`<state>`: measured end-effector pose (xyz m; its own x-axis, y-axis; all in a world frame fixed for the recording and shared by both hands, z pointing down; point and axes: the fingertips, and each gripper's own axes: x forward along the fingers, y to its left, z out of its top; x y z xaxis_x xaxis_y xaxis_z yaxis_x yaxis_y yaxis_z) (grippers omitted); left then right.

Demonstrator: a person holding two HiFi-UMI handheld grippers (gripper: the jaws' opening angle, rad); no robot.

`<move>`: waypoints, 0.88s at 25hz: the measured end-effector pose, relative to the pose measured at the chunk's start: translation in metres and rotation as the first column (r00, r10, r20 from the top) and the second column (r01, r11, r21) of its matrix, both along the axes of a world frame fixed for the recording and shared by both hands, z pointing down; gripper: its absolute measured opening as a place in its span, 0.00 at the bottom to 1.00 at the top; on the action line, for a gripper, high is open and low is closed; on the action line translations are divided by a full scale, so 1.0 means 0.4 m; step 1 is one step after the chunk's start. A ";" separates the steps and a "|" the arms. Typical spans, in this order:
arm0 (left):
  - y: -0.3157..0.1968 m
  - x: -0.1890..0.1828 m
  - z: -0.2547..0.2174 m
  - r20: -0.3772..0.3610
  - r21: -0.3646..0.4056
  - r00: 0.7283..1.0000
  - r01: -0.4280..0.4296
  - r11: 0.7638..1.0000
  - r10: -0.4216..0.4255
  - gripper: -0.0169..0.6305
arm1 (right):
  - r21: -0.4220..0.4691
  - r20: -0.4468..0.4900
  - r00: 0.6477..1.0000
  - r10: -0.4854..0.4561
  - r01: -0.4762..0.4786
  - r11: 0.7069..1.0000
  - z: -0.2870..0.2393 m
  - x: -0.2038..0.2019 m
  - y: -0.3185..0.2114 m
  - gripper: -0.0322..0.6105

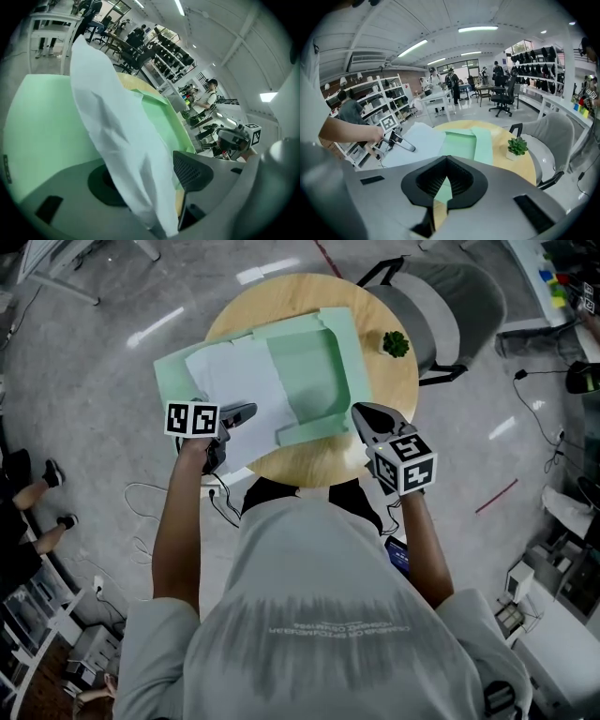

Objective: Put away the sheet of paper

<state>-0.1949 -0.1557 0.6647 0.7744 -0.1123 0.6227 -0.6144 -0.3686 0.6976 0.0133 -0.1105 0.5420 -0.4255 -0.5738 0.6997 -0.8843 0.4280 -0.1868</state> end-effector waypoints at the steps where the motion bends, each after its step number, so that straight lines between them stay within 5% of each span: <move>1: 0.010 -0.013 0.003 0.014 -0.003 1.000 -0.003 1.000 0.003 0.47 | -0.002 0.003 1.000 -0.005 0.005 1.000 0.001 -0.003 0.005 0.09; 12: 0.119 -0.182 0.037 0.081 -0.103 0.996 -0.017 0.995 0.025 0.49 | -0.006 0.031 0.999 -0.017 0.018 1.000 0.008 -0.024 0.020 0.09; 16: 0.103 -0.225 0.041 0.091 -0.089 0.994 0.066 0.994 -0.058 0.12 | -0.026 0.040 0.999 -0.024 0.025 0.999 0.026 -0.030 0.021 0.09; 22: 0.076 -0.171 0.029 0.047 -0.063 0.999 0.025 0.998 -0.022 0.07 | -0.028 0.040 0.998 -0.050 0.052 0.998 0.020 -0.050 0.009 0.09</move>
<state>-0.2633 -0.1251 0.6765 0.7419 -0.0897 0.6645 -0.6549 -0.3095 0.6894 -0.0067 -0.1069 0.5499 -0.4809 -0.5307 0.6980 -0.8533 0.4663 -0.2333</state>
